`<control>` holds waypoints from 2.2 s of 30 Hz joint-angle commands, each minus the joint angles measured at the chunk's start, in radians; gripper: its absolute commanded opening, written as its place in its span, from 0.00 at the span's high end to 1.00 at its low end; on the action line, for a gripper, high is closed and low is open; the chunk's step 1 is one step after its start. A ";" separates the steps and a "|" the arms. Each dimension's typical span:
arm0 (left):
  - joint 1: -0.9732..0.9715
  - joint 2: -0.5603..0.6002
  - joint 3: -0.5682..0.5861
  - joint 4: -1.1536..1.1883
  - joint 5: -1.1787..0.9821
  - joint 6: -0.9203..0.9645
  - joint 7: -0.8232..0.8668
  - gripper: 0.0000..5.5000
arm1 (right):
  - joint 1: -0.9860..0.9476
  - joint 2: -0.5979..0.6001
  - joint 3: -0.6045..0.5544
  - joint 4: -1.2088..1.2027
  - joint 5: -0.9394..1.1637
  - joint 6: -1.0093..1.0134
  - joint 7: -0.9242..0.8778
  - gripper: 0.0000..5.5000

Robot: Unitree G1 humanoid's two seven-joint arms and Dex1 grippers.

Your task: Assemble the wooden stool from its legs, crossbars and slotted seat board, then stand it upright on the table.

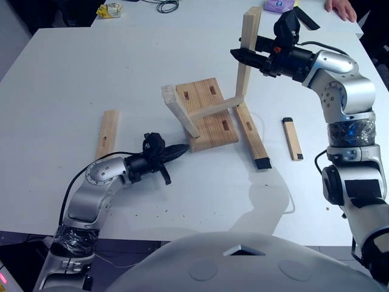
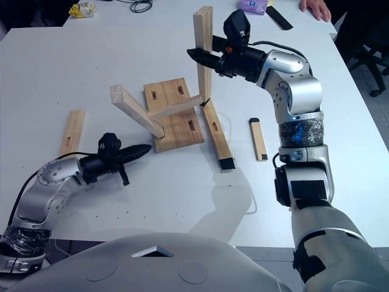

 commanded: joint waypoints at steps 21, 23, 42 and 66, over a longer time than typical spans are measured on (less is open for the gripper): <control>-0.077 -0.089 -0.187 0.065 0.168 0.011 0.108 1.00 | -0.028 0.014 0.005 0.034 -0.016 -0.019 -0.004 0.63; -0.102 -0.107 -0.192 0.094 0.159 0.015 0.101 1.00 | -0.032 0.018 0.004 0.040 -0.017 -0.023 -0.007 0.63; -0.353 -0.004 -0.359 0.417 0.358 0.116 -0.012 1.00 | -0.012 0.044 -0.015 0.002 -0.012 -0.009 -0.041 0.63; 0.097 0.460 -0.245 0.054 0.232 0.087 -0.161 1.00 | 0.223 -0.001 -0.090 -0.329 0.159 0.203 -0.068 0.63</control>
